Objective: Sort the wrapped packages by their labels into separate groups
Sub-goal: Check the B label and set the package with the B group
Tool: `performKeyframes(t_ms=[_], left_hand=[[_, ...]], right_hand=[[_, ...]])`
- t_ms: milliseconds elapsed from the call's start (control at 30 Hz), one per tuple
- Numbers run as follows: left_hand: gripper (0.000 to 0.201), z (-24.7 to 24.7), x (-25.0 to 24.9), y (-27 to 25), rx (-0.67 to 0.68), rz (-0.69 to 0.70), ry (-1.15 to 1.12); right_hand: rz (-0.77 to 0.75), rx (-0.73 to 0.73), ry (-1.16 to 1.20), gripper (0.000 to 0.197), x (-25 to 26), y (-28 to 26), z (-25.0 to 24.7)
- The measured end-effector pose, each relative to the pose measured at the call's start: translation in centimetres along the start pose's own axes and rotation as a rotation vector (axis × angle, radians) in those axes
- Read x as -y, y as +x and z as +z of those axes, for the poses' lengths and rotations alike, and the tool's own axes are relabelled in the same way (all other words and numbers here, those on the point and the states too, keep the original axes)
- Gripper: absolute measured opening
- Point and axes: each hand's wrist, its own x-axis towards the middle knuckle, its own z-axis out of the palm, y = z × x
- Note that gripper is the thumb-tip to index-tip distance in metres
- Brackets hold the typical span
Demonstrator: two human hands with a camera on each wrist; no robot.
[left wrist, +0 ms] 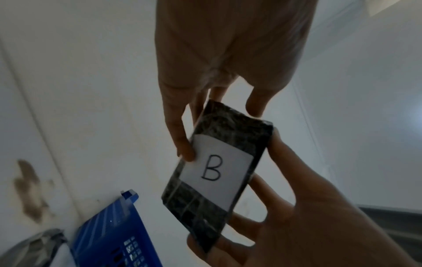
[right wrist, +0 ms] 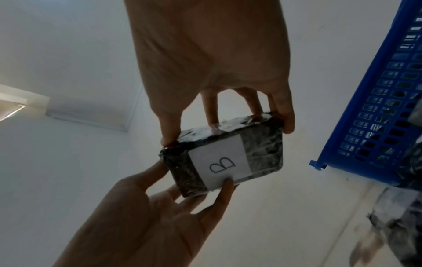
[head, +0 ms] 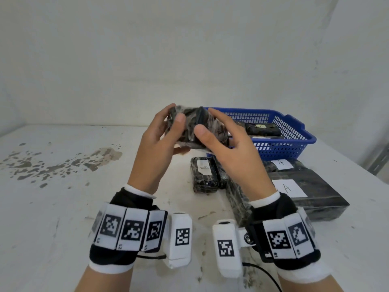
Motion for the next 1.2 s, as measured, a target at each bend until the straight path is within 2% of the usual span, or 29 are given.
performKeyframes(t_ms=[100, 167, 300, 500, 567, 700, 900, 1200], left_hand=[[0.038, -0.1, 0.0, 0.0, 0.010, -0.008, -0.003], [0.037, 0.0, 0.1, -0.1, 0.000, 0.016, 0.028], [0.036, 0.1, 0.2, -0.2, 0.007, 0.059, 0.080], [0.040, -0.1, 0.0, -0.2, 0.085, 0.072, 0.078], [0.044, -0.1, 0.1, -0.2, 0.098, 0.084, 0.086], [0.047, -0.2, 0.1, -0.2, 0.108, 0.111, 0.095], [0.042, -0.4, 0.3, -0.1, 0.091, 0.142, 0.114], [0.031, -0.3, 0.0, -0.1, 0.091, 0.036, 0.036]], right_hand=[[0.058, -0.001, -0.073, 0.062, 0.2, 0.1, -0.4], [0.044, 0.020, -0.091, 0.062, 0.4, 0.0, -0.6], [0.037, 0.081, 0.070, 0.060, 0.7, -0.2, -0.8], [0.055, 0.065, 0.169, 0.047, 0.4, 0.0, -1.1], [0.072, 0.065, 0.201, 0.049, 0.2, 0.1, -1.1], [0.045, 0.074, 0.247, 0.060, -0.2, 0.1, -1.0], [-0.020, 0.066, 0.277, 0.049, -0.6, 0.3, -0.7], [-0.159, 0.023, 0.255, 0.035, -0.7, 0.3, -0.7]])
